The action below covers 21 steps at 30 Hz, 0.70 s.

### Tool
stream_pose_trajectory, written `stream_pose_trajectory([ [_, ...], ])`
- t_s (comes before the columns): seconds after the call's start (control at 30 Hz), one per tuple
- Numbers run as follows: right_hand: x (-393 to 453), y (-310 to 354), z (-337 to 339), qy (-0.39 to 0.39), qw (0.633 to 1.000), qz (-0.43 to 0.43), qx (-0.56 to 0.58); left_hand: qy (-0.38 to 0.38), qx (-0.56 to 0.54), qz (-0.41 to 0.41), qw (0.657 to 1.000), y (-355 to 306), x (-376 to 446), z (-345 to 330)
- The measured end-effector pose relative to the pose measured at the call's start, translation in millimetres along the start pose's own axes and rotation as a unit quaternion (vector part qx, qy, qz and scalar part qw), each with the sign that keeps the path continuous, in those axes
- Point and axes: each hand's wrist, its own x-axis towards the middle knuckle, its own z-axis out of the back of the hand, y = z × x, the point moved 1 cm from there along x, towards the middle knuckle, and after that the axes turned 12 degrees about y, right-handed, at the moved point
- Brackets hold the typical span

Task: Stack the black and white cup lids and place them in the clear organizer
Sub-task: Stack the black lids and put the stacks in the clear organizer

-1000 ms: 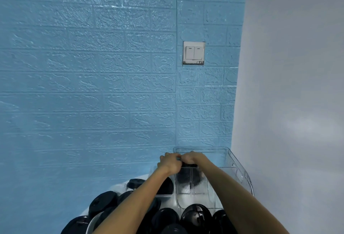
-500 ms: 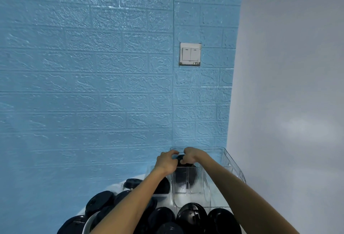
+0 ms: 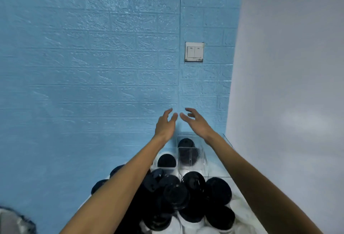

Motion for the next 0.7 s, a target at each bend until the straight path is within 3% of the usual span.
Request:
stream_pose_trajectory([
  [0.2, -107, 71, -15, -0.018, 0.992, 0.116, 0.051, -0.030, -0.052, -0.112, 0.992, -78, -106, 30],
  [0.37, -214, 82, -49, -0.022, 0.979, 0.186, 0.077, -0.049, -0.048, -0.193, 0.979, -78, -216, 41],
  [0.7, -277, 20, -128, 0.012, 0.982, 0.142, 0.125, -0.109, -0.059, -0.112, 0.986, 21, -326, 49],
])
